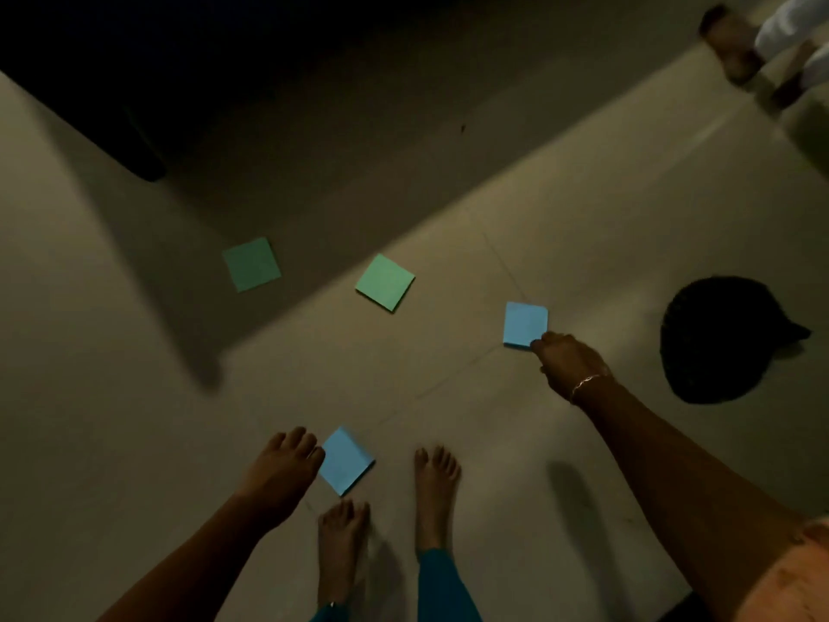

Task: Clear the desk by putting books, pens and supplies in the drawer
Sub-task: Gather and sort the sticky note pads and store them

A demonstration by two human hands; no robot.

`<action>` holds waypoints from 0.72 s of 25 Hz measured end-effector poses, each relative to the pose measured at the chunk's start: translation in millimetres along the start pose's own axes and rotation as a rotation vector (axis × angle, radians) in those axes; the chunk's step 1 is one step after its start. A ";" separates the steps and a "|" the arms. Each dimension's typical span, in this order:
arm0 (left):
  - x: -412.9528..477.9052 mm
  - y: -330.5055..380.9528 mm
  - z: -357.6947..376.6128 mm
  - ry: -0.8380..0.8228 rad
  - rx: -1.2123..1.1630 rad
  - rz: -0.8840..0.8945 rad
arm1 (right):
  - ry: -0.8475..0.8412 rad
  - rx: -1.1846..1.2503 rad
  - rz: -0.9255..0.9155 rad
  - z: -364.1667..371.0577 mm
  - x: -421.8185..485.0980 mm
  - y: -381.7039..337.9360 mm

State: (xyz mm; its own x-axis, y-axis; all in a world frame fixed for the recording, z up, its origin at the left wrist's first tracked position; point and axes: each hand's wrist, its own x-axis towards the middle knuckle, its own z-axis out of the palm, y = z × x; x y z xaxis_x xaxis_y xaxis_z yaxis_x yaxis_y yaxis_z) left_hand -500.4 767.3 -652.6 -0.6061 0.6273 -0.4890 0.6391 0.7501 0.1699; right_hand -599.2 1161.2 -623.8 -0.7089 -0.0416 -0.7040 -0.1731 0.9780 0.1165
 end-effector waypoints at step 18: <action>131.8 -30.0 199.4 0.210 0.128 0.082 | 0.148 0.019 0.024 139.4 224.0 61.9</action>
State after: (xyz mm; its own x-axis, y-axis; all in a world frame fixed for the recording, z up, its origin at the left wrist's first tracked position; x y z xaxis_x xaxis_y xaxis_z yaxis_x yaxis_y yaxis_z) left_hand -505.0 785.6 -892.7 -0.6259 0.7249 -0.2877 0.7370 0.6704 0.0857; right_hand -673.4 1240.9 -871.9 -0.8062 -0.0462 -0.5899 -0.1428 0.9826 0.1183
